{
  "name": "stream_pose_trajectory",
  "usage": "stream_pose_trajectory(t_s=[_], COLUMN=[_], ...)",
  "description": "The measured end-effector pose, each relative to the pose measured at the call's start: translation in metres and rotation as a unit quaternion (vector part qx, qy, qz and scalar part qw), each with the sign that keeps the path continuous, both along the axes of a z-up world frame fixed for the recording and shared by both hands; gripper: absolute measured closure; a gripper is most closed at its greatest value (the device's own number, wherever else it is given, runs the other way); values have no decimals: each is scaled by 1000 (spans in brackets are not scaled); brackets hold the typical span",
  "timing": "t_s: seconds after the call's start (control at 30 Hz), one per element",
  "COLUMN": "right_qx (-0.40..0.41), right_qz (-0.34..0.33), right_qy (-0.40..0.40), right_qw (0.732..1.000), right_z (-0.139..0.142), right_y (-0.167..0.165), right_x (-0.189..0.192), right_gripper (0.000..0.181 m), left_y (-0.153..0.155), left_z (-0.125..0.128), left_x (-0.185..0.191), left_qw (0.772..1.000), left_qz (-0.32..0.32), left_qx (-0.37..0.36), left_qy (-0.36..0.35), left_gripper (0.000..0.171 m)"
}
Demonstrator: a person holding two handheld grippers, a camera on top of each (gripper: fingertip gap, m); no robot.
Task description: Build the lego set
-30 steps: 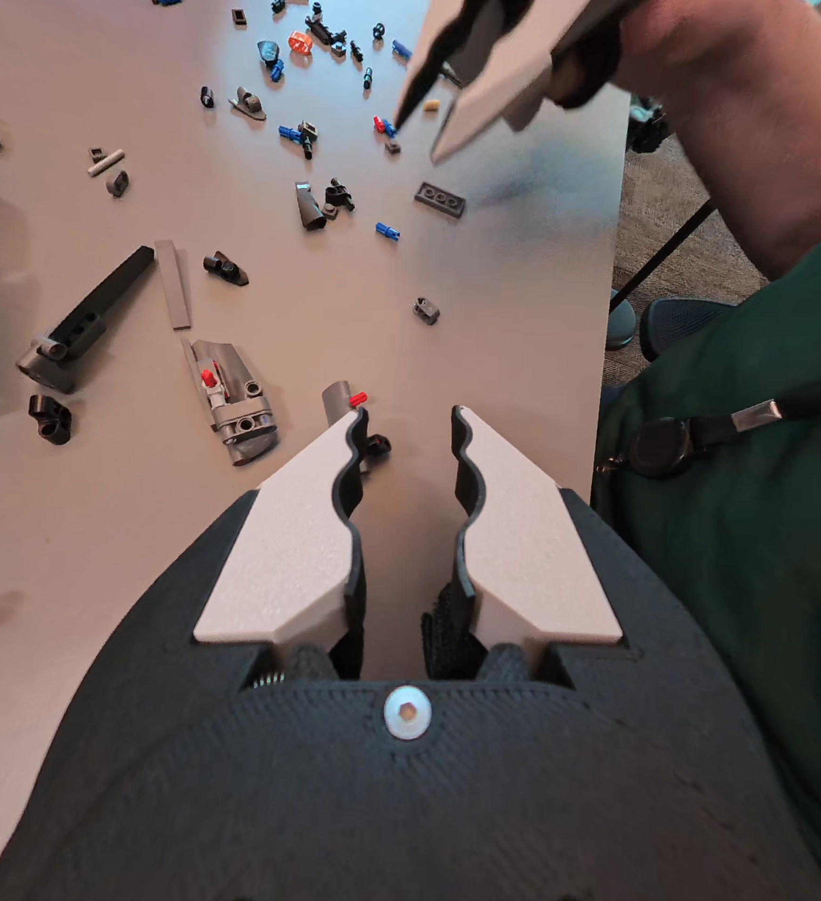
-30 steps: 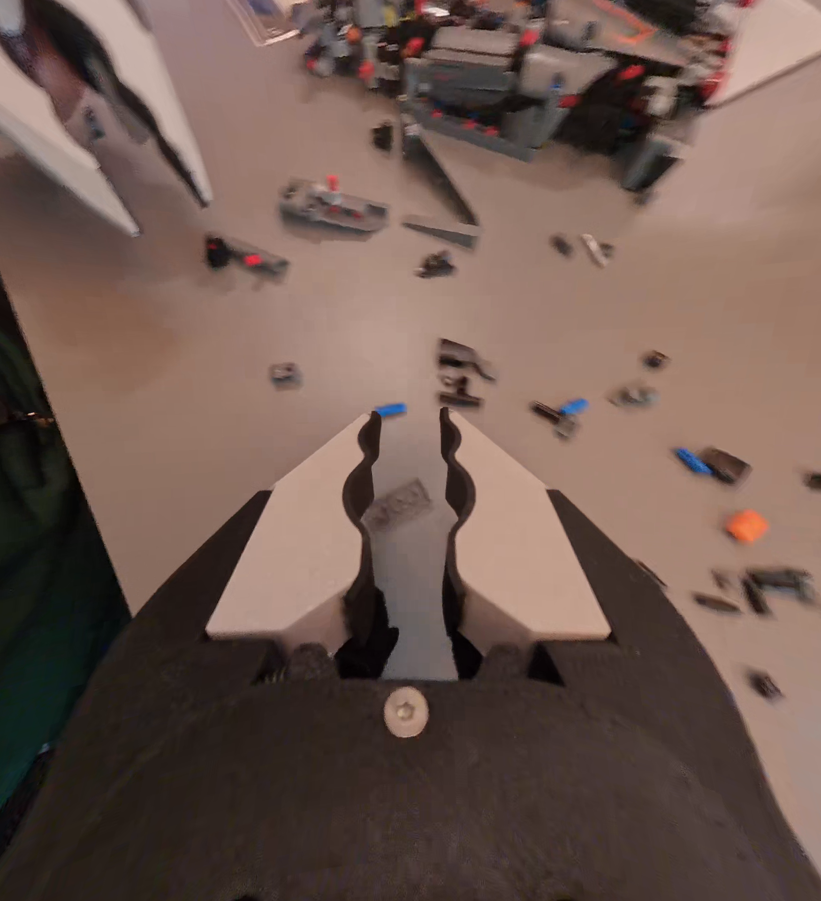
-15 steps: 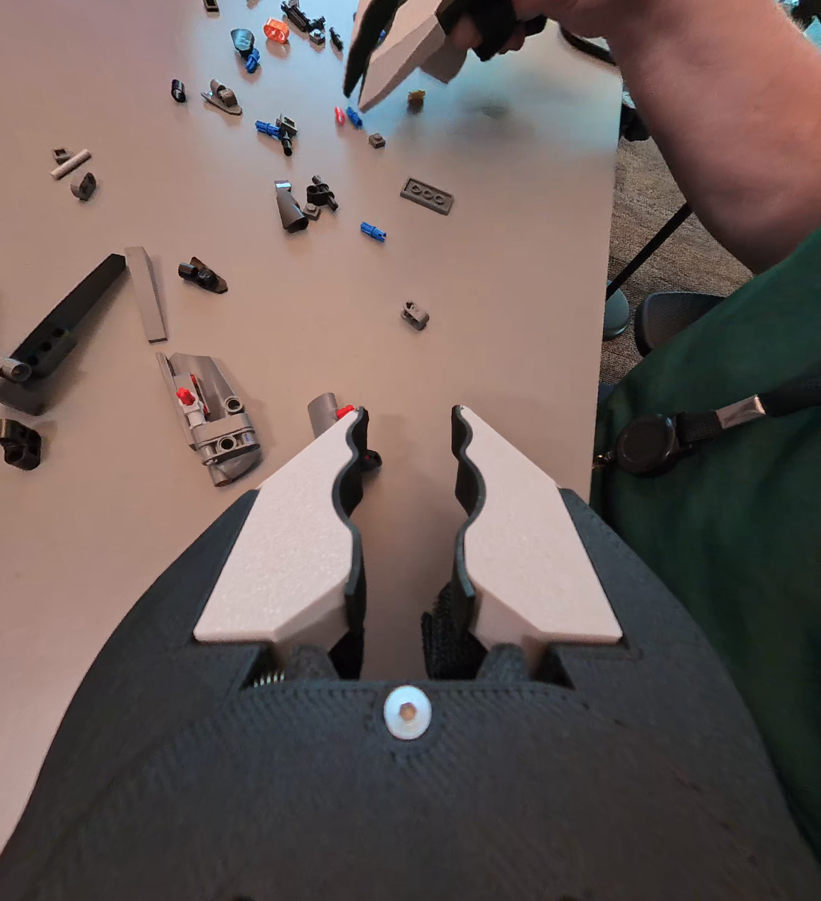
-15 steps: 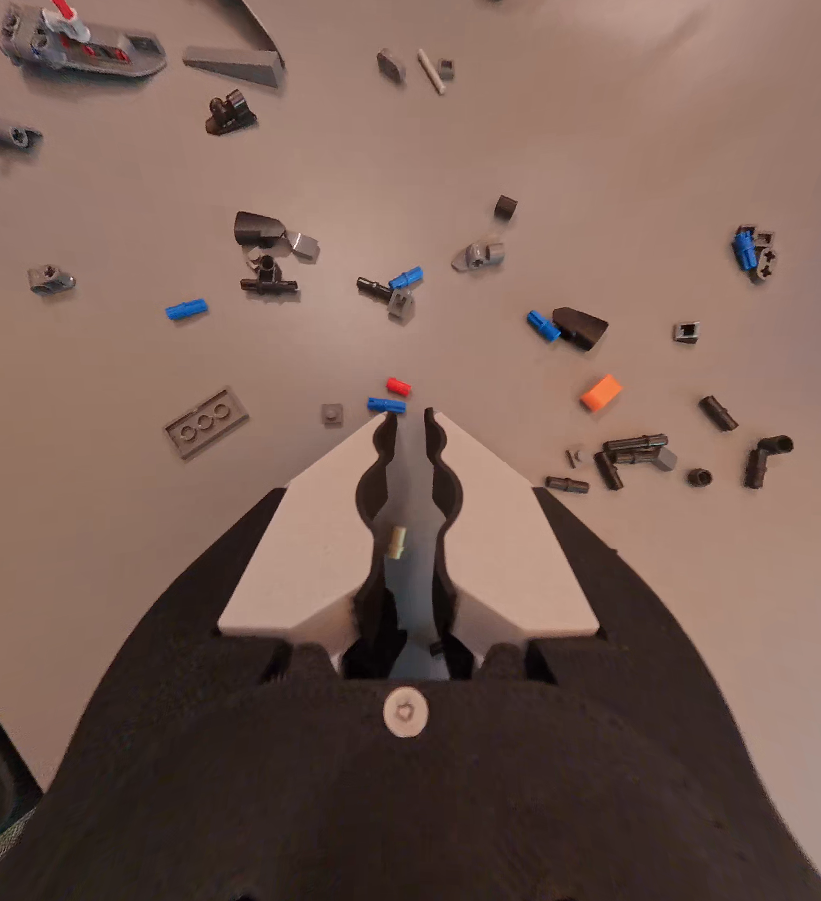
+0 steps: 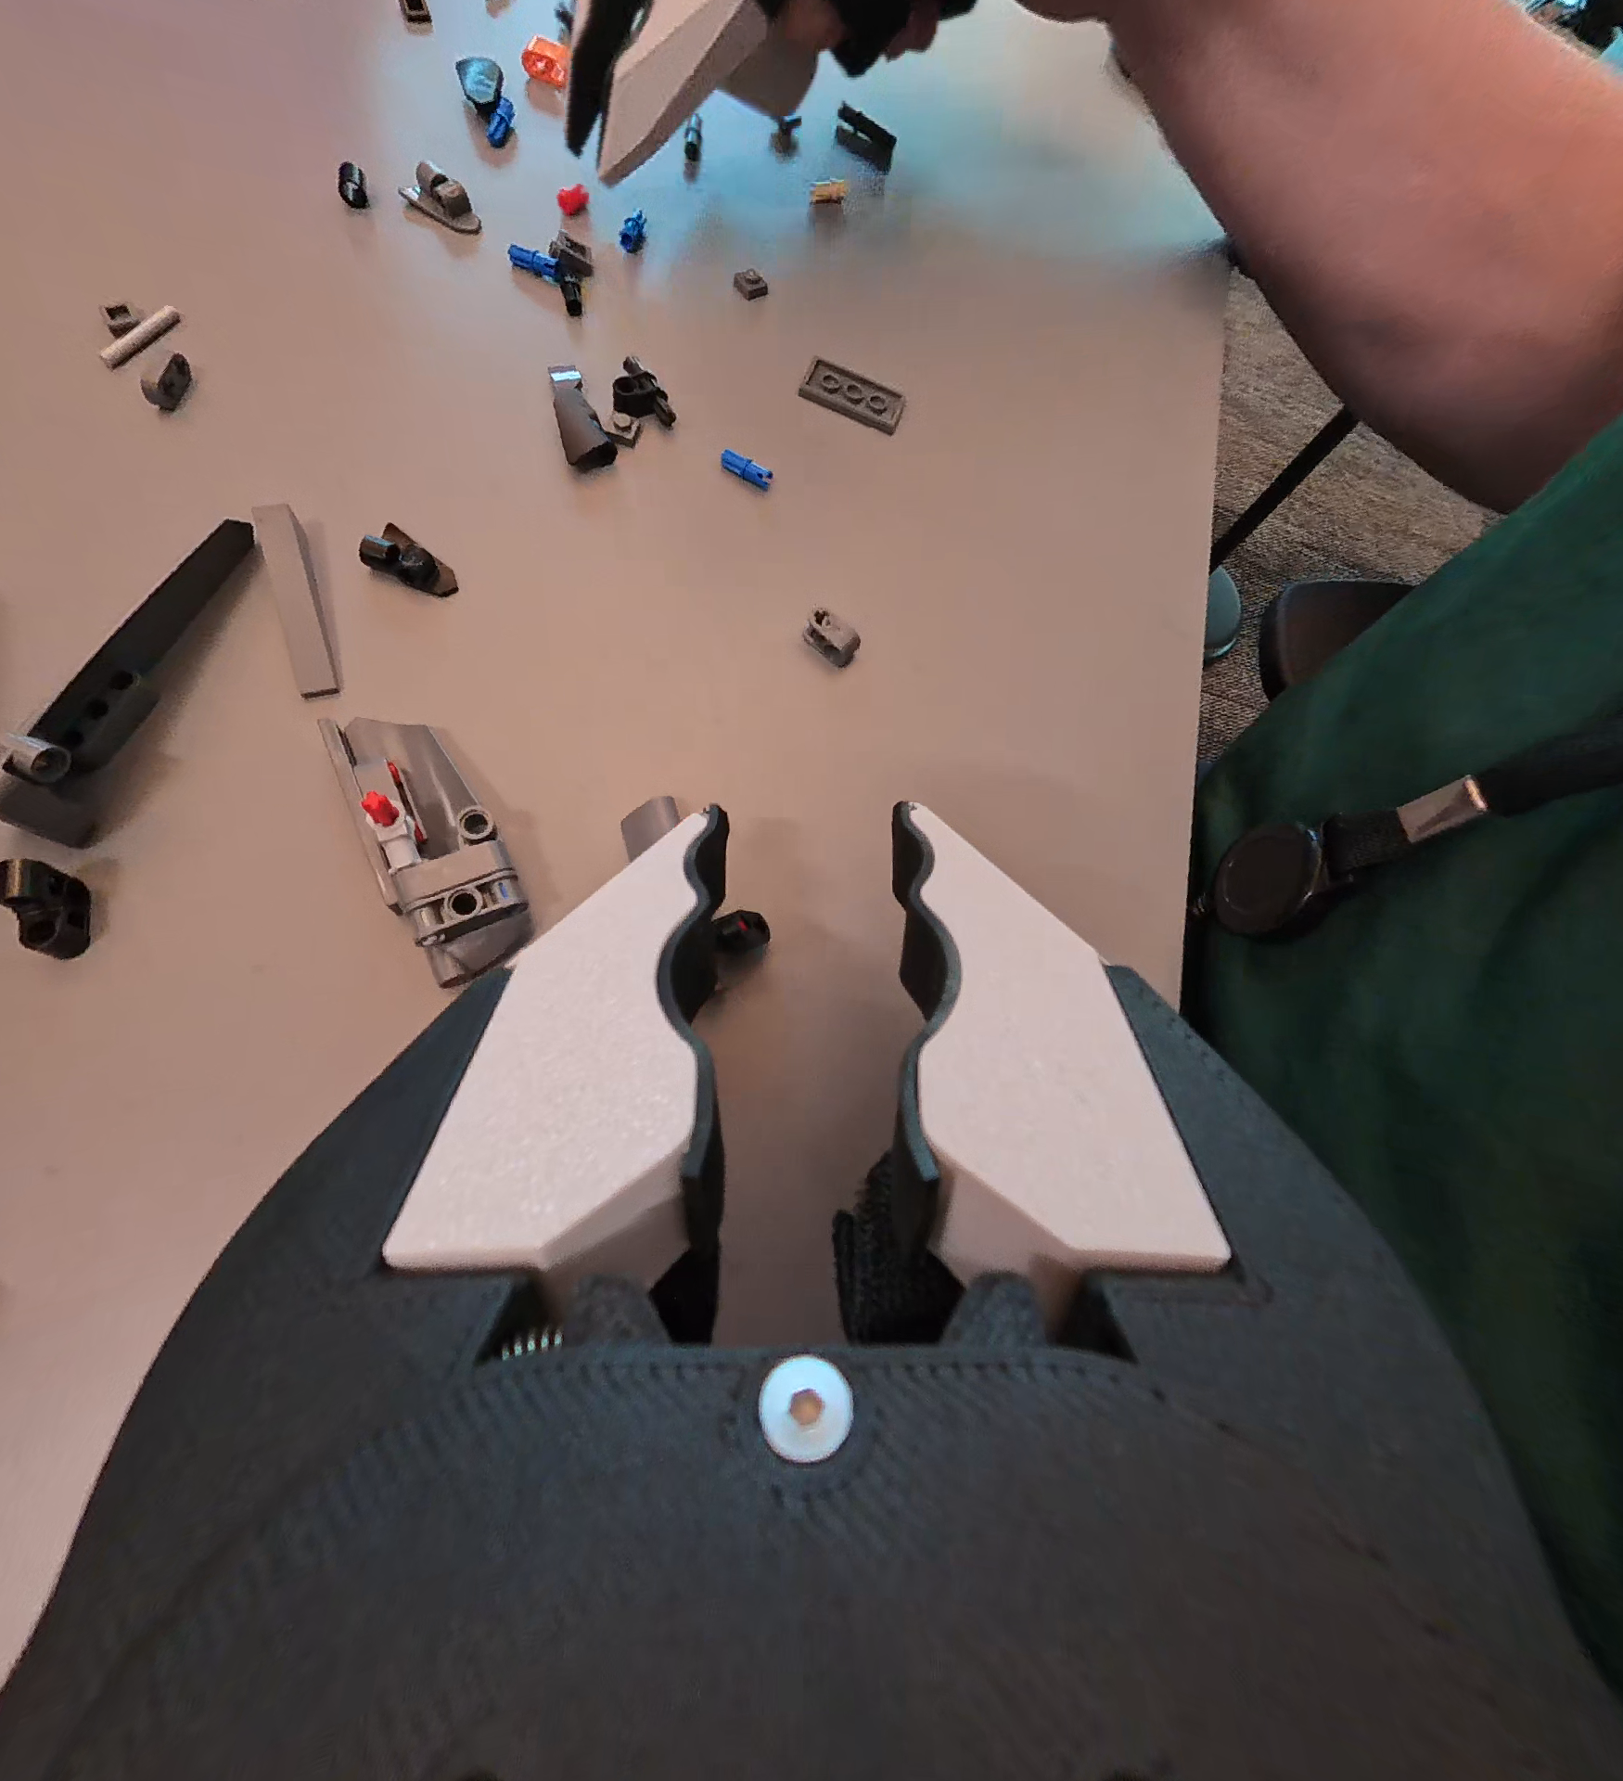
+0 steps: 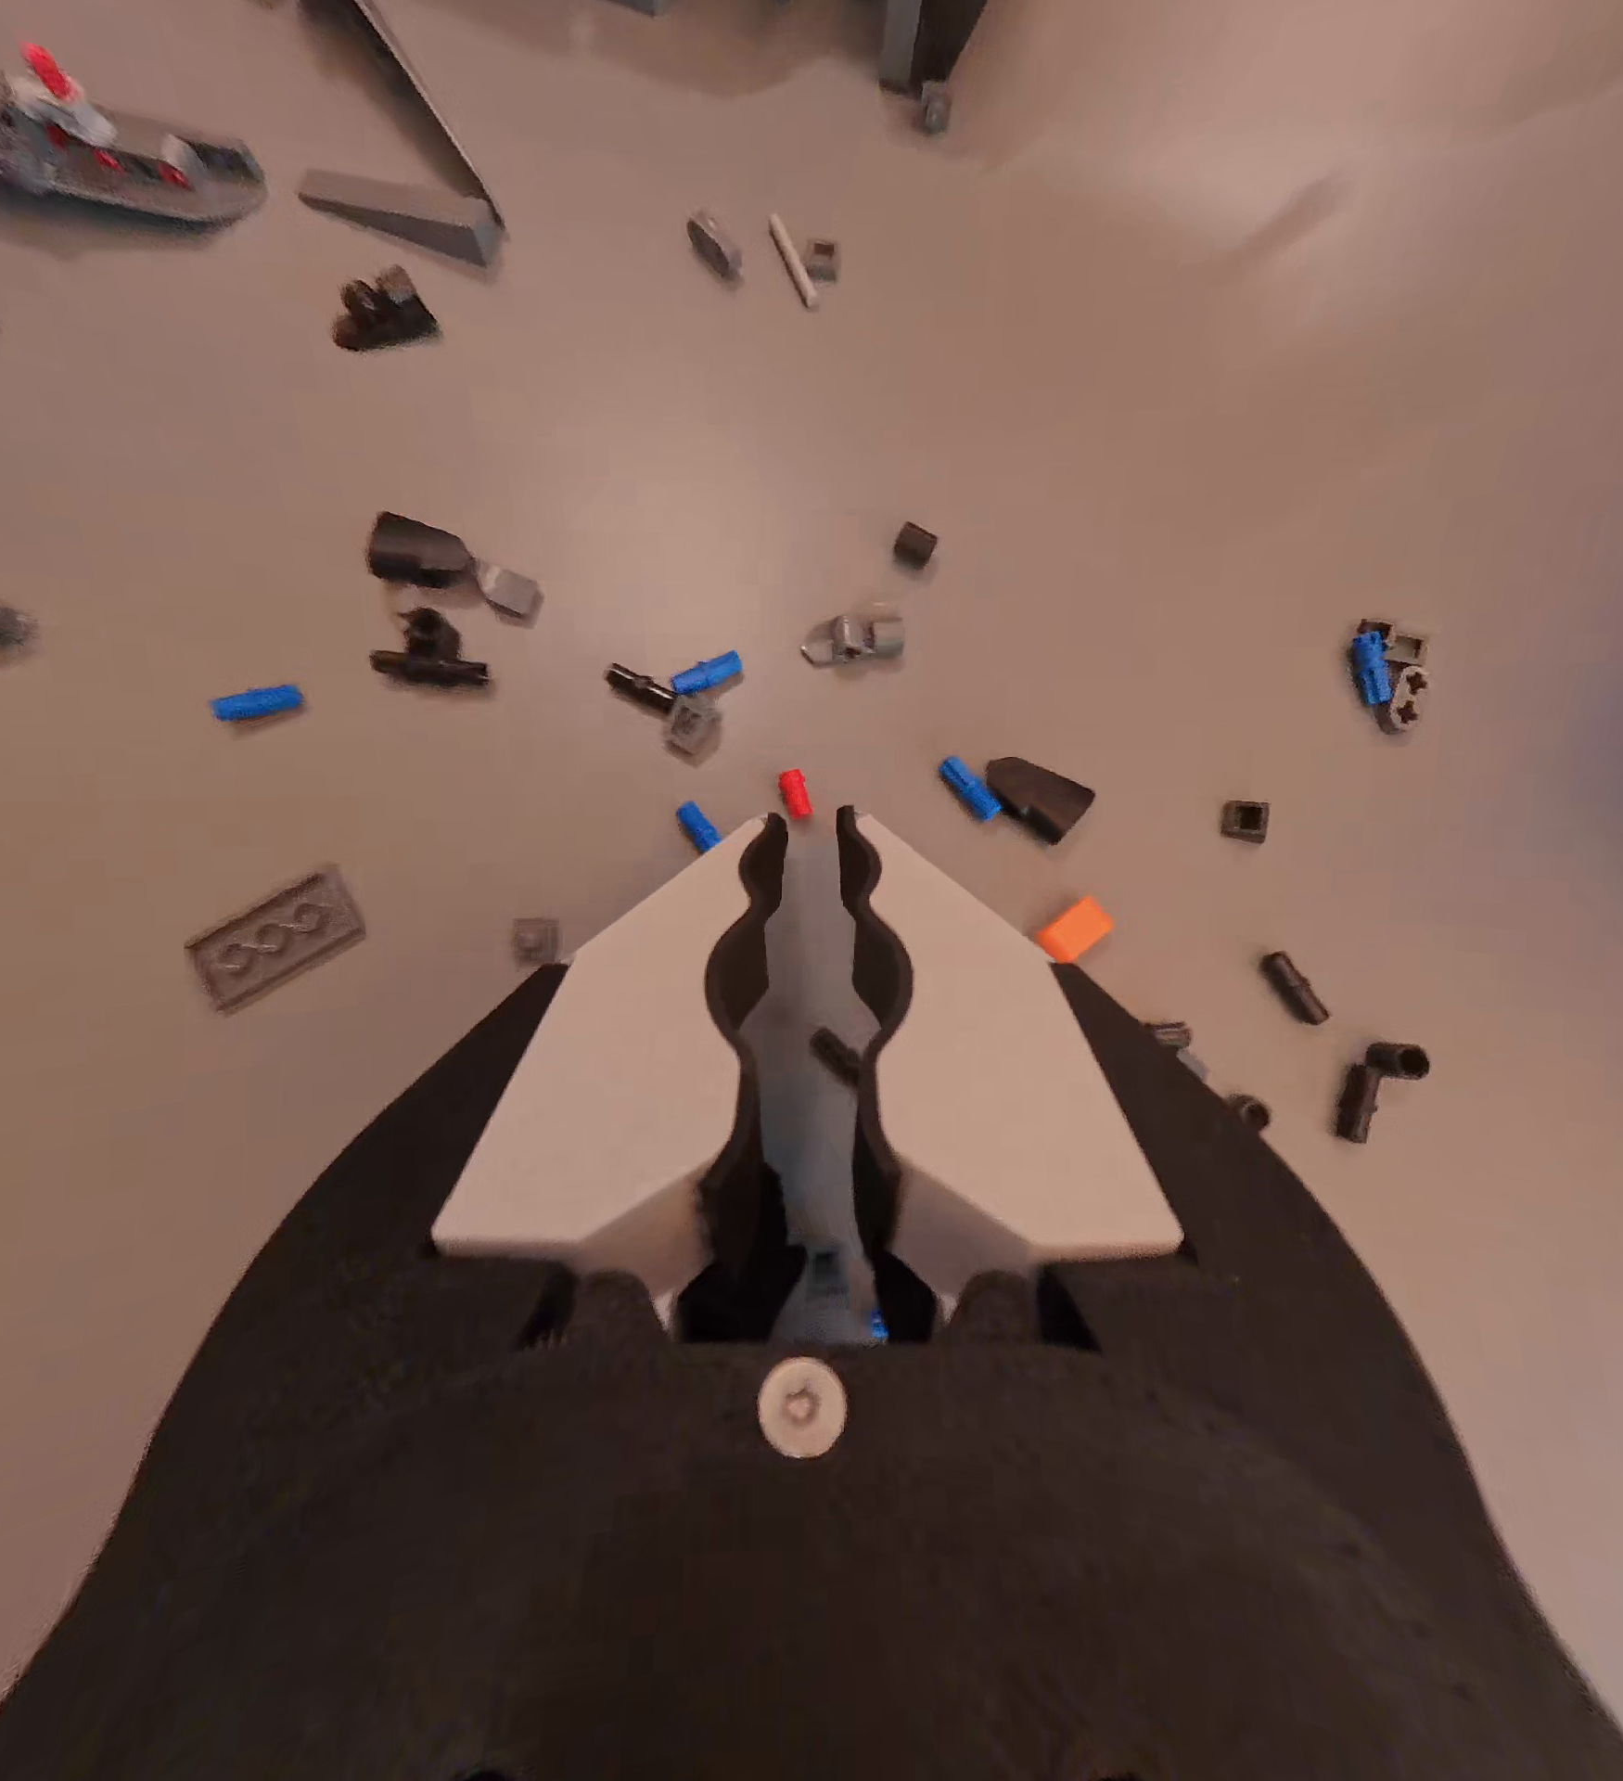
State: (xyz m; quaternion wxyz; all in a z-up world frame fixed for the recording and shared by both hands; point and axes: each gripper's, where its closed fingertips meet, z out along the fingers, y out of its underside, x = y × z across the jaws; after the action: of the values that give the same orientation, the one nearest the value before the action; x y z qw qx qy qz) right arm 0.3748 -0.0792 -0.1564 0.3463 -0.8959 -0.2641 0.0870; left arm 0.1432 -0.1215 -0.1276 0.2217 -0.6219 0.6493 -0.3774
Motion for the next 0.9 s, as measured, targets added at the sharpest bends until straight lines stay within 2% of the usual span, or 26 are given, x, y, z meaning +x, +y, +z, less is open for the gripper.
stream_pose_trajectory(t_s=[0.23,0.4,0.53,0.7,0.8,0.9], right_qx=[-20,-14,25,86,110,112], right_qz=[25,17,46,80,94,93], right_qy=[15,37,108,185,274,372], right_qw=[999,999,993,976,951,917], right_z=[-6,-1,34,77,100,115], right_y=[12,9,-5,-24,-32,-36], right_x=[-3,-4,-39,-93,-128,-155], right_gripper=[179,179,180,180,179,180], left_y=[3,6,3,-2,-4,-7], left_z=[1,5,21,21,31,43], left_x=[-4,0,13,29,43,54], left_qw=[1000,1000,998,998,995,990], left_qz=[8,12,15,23,44,48], left_qx=[-5,3,19,35,28,70], left_qy=[-6,-15,-51,-51,-88,-112], left_gripper=[139,139,138,140,139,140])
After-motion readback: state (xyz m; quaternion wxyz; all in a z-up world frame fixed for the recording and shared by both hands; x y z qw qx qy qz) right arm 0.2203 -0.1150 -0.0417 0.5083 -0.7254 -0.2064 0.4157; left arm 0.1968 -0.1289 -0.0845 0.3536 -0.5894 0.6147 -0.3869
